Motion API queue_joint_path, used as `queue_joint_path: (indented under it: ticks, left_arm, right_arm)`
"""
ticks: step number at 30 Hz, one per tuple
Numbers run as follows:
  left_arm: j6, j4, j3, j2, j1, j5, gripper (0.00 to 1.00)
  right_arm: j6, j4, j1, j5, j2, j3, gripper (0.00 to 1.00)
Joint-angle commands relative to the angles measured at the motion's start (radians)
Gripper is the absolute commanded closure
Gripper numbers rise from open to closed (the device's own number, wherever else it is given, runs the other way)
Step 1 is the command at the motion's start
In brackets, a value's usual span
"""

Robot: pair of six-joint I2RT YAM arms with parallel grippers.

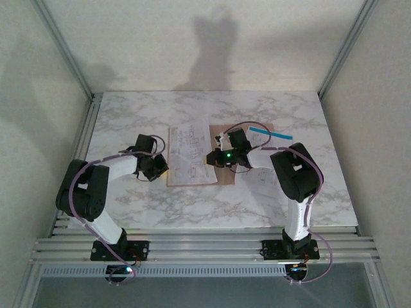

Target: Put the files into the folder

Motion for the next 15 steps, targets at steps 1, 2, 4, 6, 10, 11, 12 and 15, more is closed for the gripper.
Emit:
queue_joint_path:
  ticks: [1,2,4,6,10,11,12,15]
  left_arm:
    - [0.012,-0.015,0.006,-0.001,-0.004,-0.021,0.98]
    - [0.011,-0.015,0.005,-0.001,-0.004,-0.022,0.98]
    - [0.010,-0.015,0.005,-0.003,-0.004,-0.021,0.98]
    - [0.011,-0.015,0.005,-0.003,-0.004,-0.022,0.98]
    - [0.010,-0.015,0.006,-0.006,-0.004,-0.022,0.98]
    - [0.010,-0.015,0.007,-0.007,-0.004,-0.022,0.98]
    - [0.008,-0.015,0.008,-0.009,-0.004,-0.023,0.98]
    - [0.010,-0.027,0.013,-0.021,-0.006,-0.032,0.98]
  right_arm:
    - [-0.016,-0.025,0.014,-0.022,0.013,-0.010,1.00]
    - [-0.019,-0.030,0.014,-0.022,0.014,-0.008,1.00]
    - [-0.022,-0.036,0.016,-0.022,0.016,-0.007,1.00]
    - [-0.023,-0.041,0.018,-0.020,0.016,-0.006,1.00]
    - [-0.030,-0.053,0.020,-0.016,0.014,-0.004,1.00]
    - [-0.034,-0.057,0.021,-0.016,0.013,-0.004,1.00]
    - [-0.034,-0.061,0.020,-0.016,0.013,-0.002,1.00]
    - [-0.039,-0.088,0.020,-0.005,0.005,0.008,1.00]
